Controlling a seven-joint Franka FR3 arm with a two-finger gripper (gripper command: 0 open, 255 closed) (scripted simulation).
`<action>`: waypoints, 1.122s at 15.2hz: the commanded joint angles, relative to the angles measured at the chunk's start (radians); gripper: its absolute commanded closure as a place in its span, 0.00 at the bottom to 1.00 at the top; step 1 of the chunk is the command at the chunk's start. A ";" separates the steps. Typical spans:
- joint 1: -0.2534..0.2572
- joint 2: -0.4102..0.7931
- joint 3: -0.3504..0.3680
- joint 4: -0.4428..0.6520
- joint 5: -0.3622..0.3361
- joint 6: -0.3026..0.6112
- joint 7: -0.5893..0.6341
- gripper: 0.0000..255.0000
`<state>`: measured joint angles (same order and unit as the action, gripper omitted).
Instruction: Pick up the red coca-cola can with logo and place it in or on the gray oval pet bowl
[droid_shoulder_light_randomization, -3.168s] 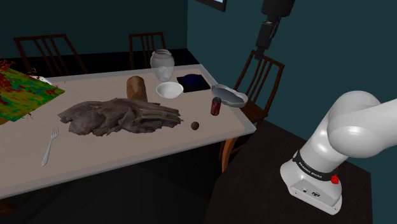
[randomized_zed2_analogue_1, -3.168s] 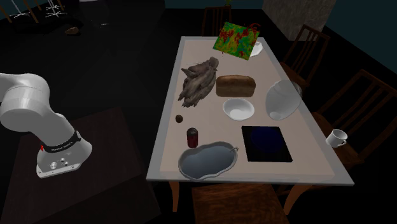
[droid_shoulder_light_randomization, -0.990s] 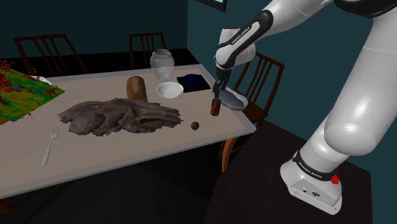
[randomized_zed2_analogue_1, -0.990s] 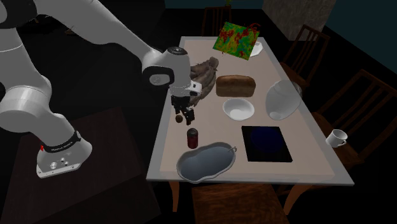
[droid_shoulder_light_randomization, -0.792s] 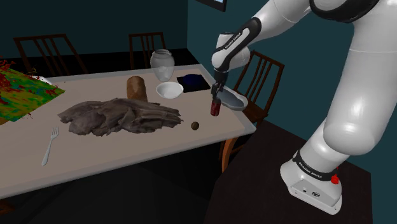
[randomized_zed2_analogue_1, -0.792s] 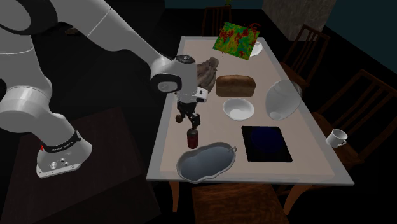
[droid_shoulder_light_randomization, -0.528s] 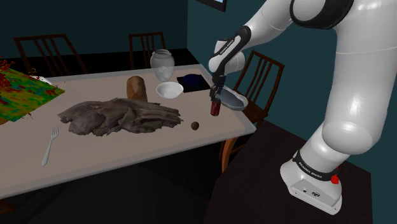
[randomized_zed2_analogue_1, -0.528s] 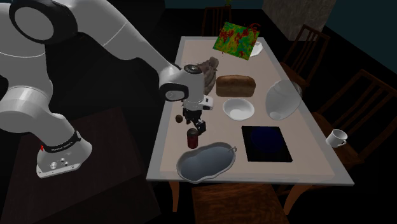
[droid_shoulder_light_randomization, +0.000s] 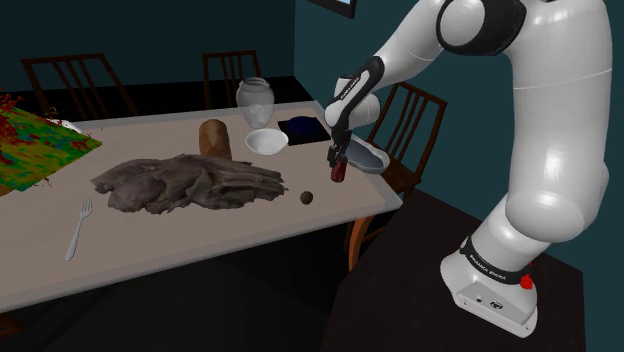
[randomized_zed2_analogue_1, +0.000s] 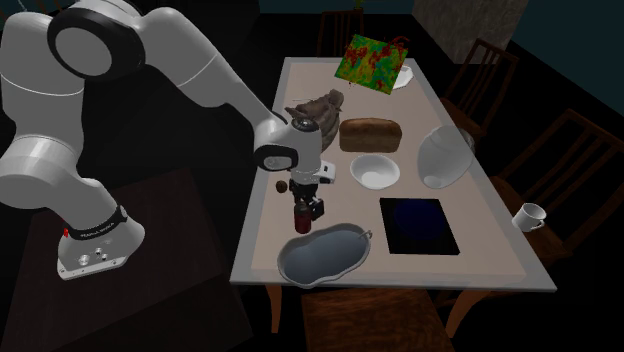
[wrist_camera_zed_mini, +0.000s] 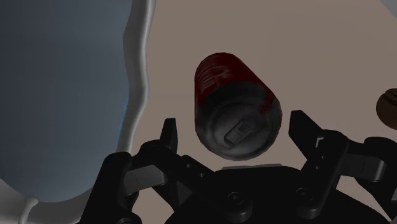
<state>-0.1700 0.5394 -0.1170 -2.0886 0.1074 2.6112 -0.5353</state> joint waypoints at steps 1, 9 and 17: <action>-0.001 0.005 0.001 0.003 0.001 0.003 0.000 0.00; -0.001 0.005 0.001 0.002 0.001 0.003 0.000 1.00; 0.001 -0.007 -0.001 0.000 -0.001 -0.007 0.001 1.00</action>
<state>-0.1693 0.5386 -0.1170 -2.0869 0.1072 2.6092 -0.5345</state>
